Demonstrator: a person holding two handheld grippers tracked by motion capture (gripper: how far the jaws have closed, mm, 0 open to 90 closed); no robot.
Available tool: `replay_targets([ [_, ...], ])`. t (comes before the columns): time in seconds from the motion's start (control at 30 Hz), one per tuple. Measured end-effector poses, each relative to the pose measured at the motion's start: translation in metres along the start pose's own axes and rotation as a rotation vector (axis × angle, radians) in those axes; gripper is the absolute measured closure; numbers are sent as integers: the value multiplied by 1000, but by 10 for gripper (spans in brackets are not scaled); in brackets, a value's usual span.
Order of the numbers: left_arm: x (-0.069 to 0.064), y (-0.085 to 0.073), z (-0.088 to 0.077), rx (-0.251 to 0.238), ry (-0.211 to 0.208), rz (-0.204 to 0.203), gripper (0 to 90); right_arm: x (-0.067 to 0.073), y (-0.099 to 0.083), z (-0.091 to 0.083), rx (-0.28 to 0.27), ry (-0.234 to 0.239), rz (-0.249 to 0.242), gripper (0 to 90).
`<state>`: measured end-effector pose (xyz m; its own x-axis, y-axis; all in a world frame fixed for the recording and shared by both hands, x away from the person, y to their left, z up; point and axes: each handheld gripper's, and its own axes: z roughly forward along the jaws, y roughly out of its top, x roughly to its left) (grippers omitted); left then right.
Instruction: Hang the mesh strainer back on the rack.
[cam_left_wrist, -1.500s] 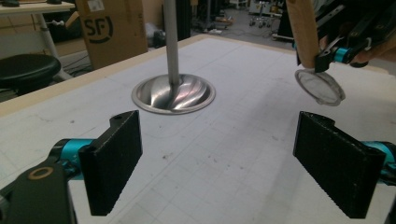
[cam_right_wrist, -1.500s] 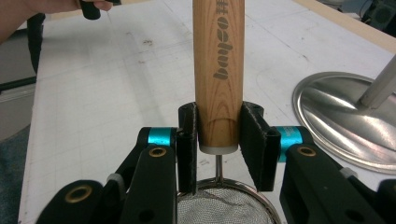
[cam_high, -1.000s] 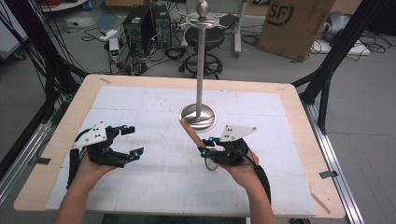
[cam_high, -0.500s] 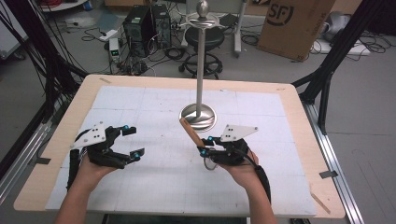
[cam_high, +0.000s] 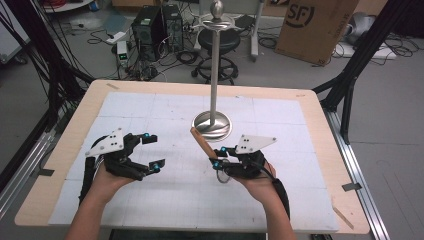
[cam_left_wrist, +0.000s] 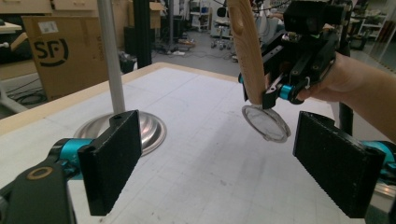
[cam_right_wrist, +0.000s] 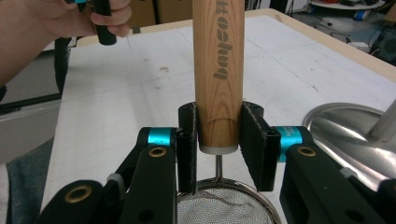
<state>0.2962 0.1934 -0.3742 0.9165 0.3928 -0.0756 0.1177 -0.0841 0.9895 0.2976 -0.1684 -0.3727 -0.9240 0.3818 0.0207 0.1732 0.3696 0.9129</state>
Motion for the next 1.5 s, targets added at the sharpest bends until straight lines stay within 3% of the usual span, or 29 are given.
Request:
replay_targets([
  [0.47, -7, 14, 34, -4, -64, 1, 161, 2, 2, 1, -26, 16, -17, 683],
  [0.87, -18, 27, 64, 8, -124, 33, 181, 6, 5, -1, -62, 40, -36, 683],
  [1.17, -23, 31, 71, 2, -158, 53, 273, 9, 7, 1, -79, 89, -55, 684],
  [1.5, -28, 34, 74, -17, -199, 84, 471, 10, 8, -1, -109, 115, -61, 683],
])
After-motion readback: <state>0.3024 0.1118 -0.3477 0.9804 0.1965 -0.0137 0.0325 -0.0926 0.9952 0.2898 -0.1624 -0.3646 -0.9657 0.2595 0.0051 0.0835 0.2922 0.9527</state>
